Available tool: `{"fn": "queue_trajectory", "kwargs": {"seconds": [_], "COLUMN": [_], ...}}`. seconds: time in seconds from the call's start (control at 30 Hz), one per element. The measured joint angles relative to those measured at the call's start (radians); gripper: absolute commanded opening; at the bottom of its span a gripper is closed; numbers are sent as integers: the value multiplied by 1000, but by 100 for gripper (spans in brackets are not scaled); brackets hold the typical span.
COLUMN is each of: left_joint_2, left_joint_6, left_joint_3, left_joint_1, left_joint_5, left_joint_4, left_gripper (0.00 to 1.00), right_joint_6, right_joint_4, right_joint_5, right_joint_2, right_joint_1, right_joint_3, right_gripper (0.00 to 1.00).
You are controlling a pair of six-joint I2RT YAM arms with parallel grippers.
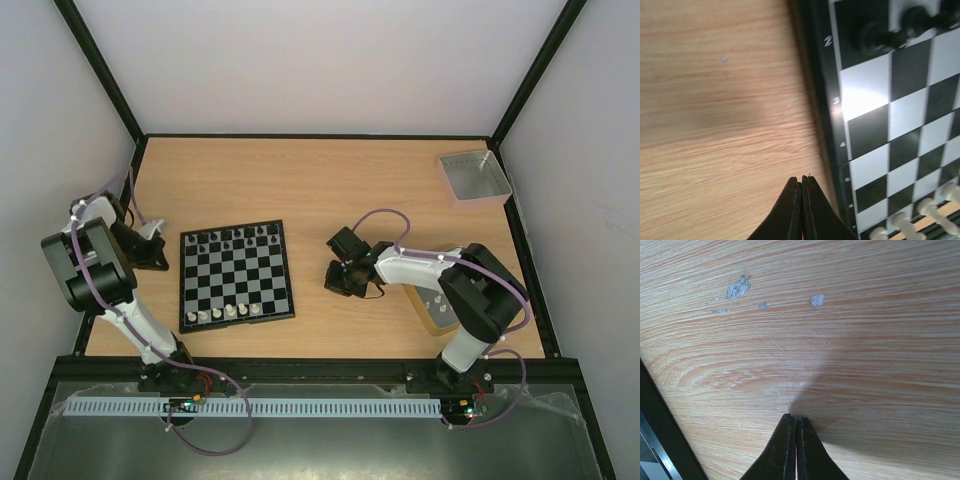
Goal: Set up the chess pieces on the board
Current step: Move the chessboard to the center of the board.
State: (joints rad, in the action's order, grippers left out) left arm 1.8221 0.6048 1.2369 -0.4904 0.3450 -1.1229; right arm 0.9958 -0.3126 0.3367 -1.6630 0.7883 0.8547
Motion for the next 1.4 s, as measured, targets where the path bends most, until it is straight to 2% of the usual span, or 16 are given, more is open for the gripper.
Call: {"fn": "queue_trajectory", "kwargs": {"seconds": [0.2, 0.5, 0.97, 1.4], "left_joint_2": [-6, 12, -15, 19], "left_joint_6": [-3, -36, -106, -187], "left_joint_3": [-85, -135, -183, -154], "left_joint_1": [-6, 37, 114, 208], "left_joint_5": [-92, -125, -111, -39], "left_joint_4": [84, 171, 208, 203], "left_gripper": [2, 2, 2, 2], "right_joint_6": [-5, -13, -16, -16], "right_joint_4": [1, 14, 50, 103], "right_joint_5": [4, 8, 16, 31], "right_joint_2": [0, 4, 27, 70], "right_joint_1": [0, -1, -2, -2], "right_joint_3": [0, -11, -47, -111], "right_gripper": [2, 2, 2, 2]}}
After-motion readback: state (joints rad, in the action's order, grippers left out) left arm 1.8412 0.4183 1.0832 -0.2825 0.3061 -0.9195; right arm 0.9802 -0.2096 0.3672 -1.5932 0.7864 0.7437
